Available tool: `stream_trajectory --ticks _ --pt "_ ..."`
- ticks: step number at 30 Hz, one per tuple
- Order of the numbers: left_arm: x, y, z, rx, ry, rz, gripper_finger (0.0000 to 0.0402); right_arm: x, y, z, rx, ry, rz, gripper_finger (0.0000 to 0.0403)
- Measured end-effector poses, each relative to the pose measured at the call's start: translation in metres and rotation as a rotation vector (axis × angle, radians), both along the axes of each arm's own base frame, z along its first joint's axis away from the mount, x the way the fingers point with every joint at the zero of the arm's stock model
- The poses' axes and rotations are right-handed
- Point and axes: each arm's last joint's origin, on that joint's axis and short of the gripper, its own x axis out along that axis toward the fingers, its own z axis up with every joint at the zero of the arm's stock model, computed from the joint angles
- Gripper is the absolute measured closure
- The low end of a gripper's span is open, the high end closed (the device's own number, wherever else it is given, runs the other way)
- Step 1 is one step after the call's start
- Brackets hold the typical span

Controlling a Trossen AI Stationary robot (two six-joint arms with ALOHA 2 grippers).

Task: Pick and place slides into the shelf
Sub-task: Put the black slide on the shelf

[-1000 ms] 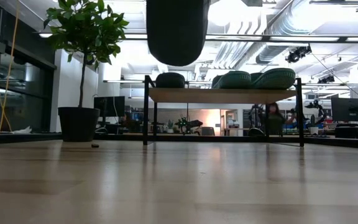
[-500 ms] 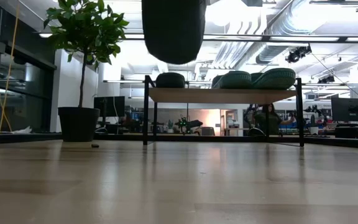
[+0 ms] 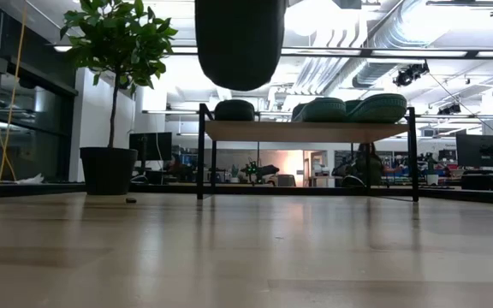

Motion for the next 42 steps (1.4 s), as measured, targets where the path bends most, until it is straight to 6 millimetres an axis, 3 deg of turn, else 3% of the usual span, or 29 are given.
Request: stream_trajectory --ticks 10,19,27,31,36,42 --pt "0.0 0.0 0.0 0.028 0.007 -0.012 0.0347 0.003 -0.004 -0.001 0.08 0.034 0.065 0.0386" --pt "-0.001 0.001 -0.001 0.044 0.022 0.008 0.0317 0.007 -0.026 -0.003 0.095 0.086 0.076 0.0341" --pt "-0.003 0.002 -0.003 0.065 0.046 0.015 0.0344 0.007 -0.032 -0.003 0.026 0.112 0.11 0.027" --pt "-0.003 0.002 -0.003 0.069 0.044 0.022 0.0338 0.007 -0.033 -0.002 -0.016 0.124 0.13 0.0233" --pt "-0.004 0.003 -0.003 0.086 0.044 0.041 0.0322 0.002 -0.035 0.019 -0.013 0.092 0.127 0.0204" --pt "-0.007 0.0 -0.005 0.106 0.067 0.037 0.0339 -0.015 -0.04 0.068 -0.039 -0.022 0.107 0.0201"
